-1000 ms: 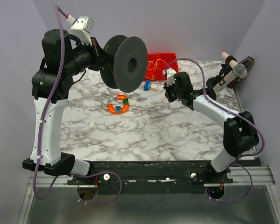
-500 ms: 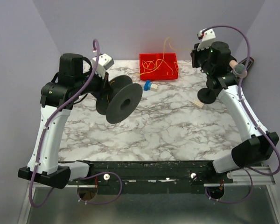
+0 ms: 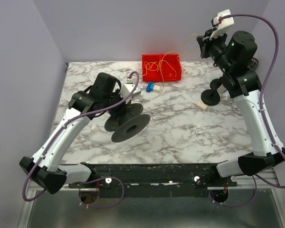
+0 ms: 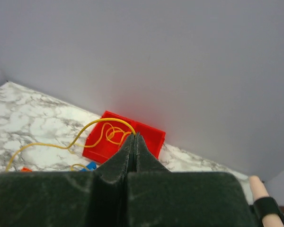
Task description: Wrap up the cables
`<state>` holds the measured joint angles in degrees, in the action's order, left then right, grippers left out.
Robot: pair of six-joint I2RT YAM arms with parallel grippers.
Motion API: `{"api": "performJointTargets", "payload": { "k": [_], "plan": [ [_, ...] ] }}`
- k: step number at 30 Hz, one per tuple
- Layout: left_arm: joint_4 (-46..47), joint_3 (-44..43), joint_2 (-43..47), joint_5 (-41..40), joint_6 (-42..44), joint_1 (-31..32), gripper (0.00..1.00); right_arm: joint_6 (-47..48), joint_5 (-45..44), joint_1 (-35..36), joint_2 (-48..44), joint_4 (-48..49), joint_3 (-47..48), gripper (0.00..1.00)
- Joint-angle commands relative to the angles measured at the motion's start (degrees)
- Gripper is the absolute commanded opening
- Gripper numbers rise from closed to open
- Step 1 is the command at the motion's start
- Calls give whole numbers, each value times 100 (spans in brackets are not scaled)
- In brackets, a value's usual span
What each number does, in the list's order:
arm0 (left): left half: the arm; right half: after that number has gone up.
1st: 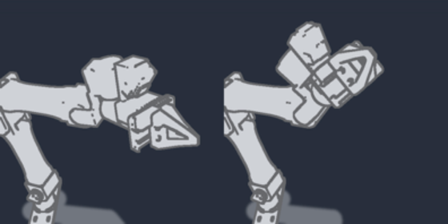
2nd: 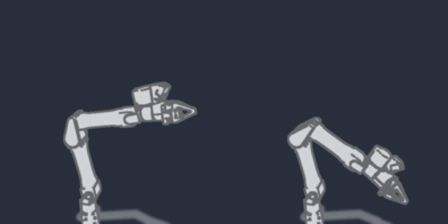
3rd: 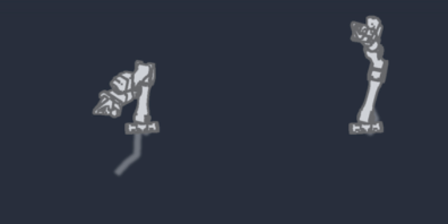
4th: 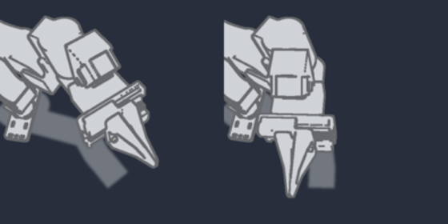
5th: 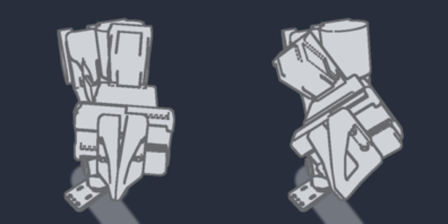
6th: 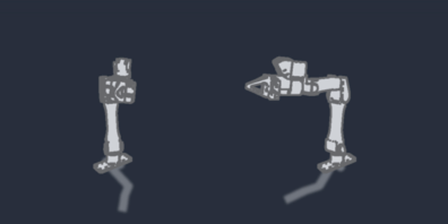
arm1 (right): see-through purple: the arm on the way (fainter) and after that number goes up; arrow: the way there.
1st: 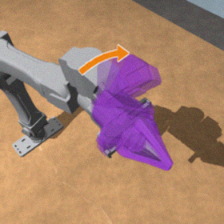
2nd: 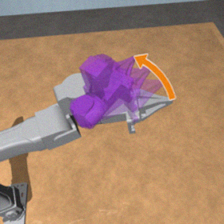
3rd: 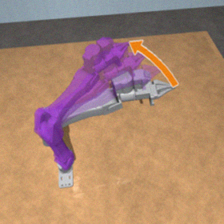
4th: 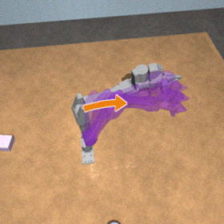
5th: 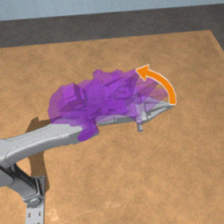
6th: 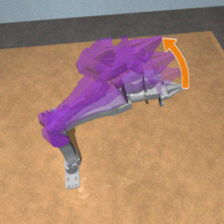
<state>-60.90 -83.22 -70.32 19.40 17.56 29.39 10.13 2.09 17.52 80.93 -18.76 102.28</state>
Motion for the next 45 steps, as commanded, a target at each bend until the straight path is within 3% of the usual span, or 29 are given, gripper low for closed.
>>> {"api": "performJointTargets", "payload": {
  "k": [1,6,16,26,34,45],
  "plan": [
    [781,139,-279,-884,-16,260,0,182,73,418,195,-583,1011,1],
    [1282,61,-771,-1473,-358,419,0,261,-6,1015,424,-927,1821,1],
    [2433,-501,-1800,-2484,-1965,375,0,191,-51,2633,433,-717,1822,1],
    [2689,-1222,-2477,-2336,-3048,-266,0,-63,151,3345,-41,-593,1313,1],
    [3031,-1389,-2670,-2344,-3347,-697,0,-643,1020,3600,-446,-286,610,1],
    [3243,-2777,-3206,-2608,-3584,-1154,0,-951,2278,4233,-217,-409,-49,1]
  ]
}}
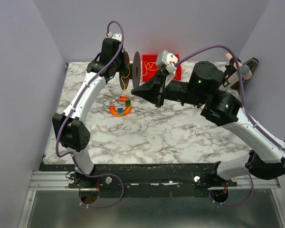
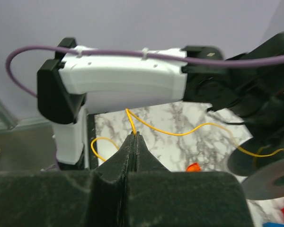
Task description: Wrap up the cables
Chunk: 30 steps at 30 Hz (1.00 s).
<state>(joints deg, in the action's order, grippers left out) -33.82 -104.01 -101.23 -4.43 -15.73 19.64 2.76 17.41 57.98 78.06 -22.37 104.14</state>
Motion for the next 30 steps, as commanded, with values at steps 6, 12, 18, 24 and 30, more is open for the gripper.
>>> {"api": "performJointTargets", "payload": {
  "k": [6,12,18,24,30],
  "plan": [
    [570,-1612,-309,126,-668,-654,0,-654,975,197,-72,101,-1376,1],
    [692,-2088,-99,346,-678,-874,0,-725,527,179,-81,163,-2730,1],
    [605,-2527,77,714,-747,-936,0,-856,483,-198,51,400,-3408,1],
    [350,-2809,384,1347,-1081,-979,0,-1059,553,-1041,60,751,-4129,1],
    [166,-2941,736,2524,-1678,-979,0,-1278,614,-1736,314,1480,-4385,1]
  ]
}}
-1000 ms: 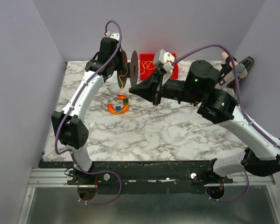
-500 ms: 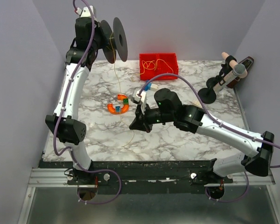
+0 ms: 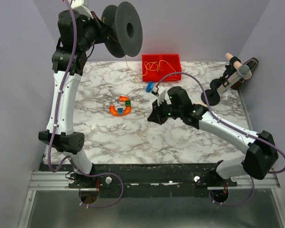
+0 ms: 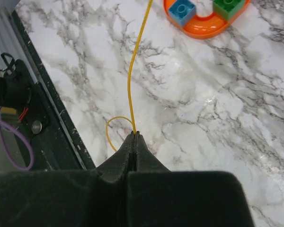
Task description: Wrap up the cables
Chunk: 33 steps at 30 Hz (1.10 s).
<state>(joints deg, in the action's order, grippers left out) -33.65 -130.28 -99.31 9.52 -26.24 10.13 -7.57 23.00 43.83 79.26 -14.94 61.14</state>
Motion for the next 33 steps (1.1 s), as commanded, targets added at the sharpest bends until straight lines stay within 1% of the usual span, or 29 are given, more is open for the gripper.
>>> {"api": "performJointTargets", "payload": {
  "k": [1,5,8,11,15,20,21,24,26,28,31,33],
  "plan": [
    [113,-305,596,1314,-698,-29,0,-253,46,-401,247,816,-50,0],
    [-45,-226,973,1710,-611,-29,0,-201,-112,-831,432,966,108,1],
    [-229,45,1307,2018,-199,-29,0,-183,-182,-1279,528,958,248,1],
    [-510,511,1668,2413,433,-29,0,-87,-322,-1728,511,949,406,1],
    [-1265,1047,1993,3178,1426,-2,0,273,-717,-2106,388,774,863,1],
    [-2232,2022,2468,3241,2937,129,0,696,-1148,-2195,239,431,1557,1],
    [-2347,2215,2556,3232,3175,156,0,896,-1193,-2195,213,378,1680,1],
    [-2576,2769,2749,2996,3756,270,0,1065,-1202,-2195,98,334,1988,1],
    [-2594,3156,2855,2558,4169,471,0,1126,-1149,-2195,11,238,2216,1],
    [-2463,3569,2952,2004,4398,708,0,1126,-957,-2195,-86,88,2436,1],
    [-2024,4096,2996,1283,4391,1095,0,1083,-780,-2090,-244,-35,2621,1],
    [-1786,4238,2900,861,4303,1446,0,1091,-780,-1862,-289,-140,2727,1]
  ]
}}
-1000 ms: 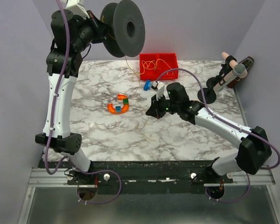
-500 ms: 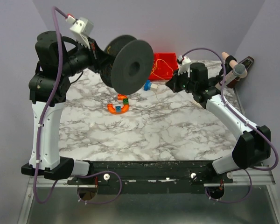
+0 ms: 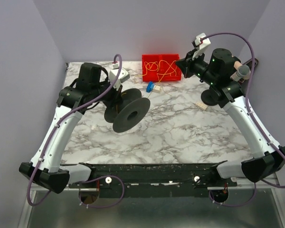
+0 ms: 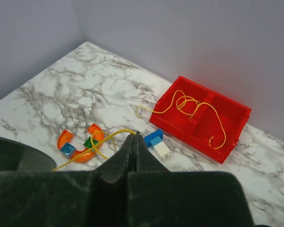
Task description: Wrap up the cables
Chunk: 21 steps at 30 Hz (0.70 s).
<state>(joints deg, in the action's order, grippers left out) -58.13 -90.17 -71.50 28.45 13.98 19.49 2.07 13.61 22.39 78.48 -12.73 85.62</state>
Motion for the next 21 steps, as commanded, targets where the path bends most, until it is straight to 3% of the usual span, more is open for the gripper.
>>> {"api": "performJointTargets", "payload": {
  "k": [1,7,15,21],
  "plan": [
    [741,237,32,-1295,220,695,0,136,160,396,-201,-483,384,1],
    [1425,245,-469,-2781,-18,1417,0,-179,397,898,-96,-1003,1026,1],
    [2840,404,-909,-4697,-194,1479,0,-979,854,1294,-8,-1442,1255,1],
    [4010,343,-1155,-5524,44,1479,0,-1471,1406,1452,18,-1347,1168,1]
  ]
}}
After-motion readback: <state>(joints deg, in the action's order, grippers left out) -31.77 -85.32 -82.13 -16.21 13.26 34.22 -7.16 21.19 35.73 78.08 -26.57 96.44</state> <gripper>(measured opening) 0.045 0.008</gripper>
